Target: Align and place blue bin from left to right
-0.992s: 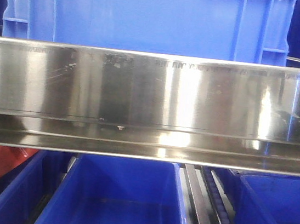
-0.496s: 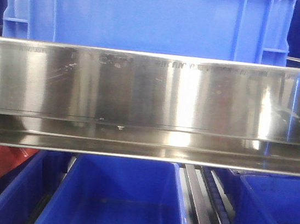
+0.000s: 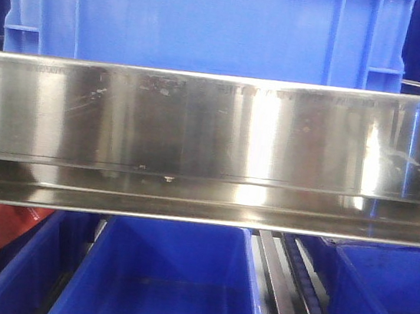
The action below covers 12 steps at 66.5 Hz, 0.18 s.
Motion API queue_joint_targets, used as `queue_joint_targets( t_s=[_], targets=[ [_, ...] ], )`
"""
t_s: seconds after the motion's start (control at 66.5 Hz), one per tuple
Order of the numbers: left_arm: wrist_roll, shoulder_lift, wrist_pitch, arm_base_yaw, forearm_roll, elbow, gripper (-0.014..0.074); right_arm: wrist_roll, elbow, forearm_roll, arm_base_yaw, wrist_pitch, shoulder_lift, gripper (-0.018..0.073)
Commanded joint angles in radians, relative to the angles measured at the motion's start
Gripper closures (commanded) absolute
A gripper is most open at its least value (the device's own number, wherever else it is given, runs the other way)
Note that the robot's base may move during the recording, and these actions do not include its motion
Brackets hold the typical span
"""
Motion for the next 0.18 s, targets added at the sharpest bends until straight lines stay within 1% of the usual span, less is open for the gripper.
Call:
queue_joint_targets(
  t_s=[0.0,0.165],
  targets=[
    [0.005,-0.006,-0.018,0.004,-0.006,-0.001,0.0707,-0.006,0.0,-0.003,-0.005,-0.017,-0.004,0.0627],
    [0.005,-0.006,-0.018,0.004,-0.006,-0.001,0.0707,-0.006,0.0,-0.003,-0.005,-0.017,-0.004,0.0627]
  ],
)
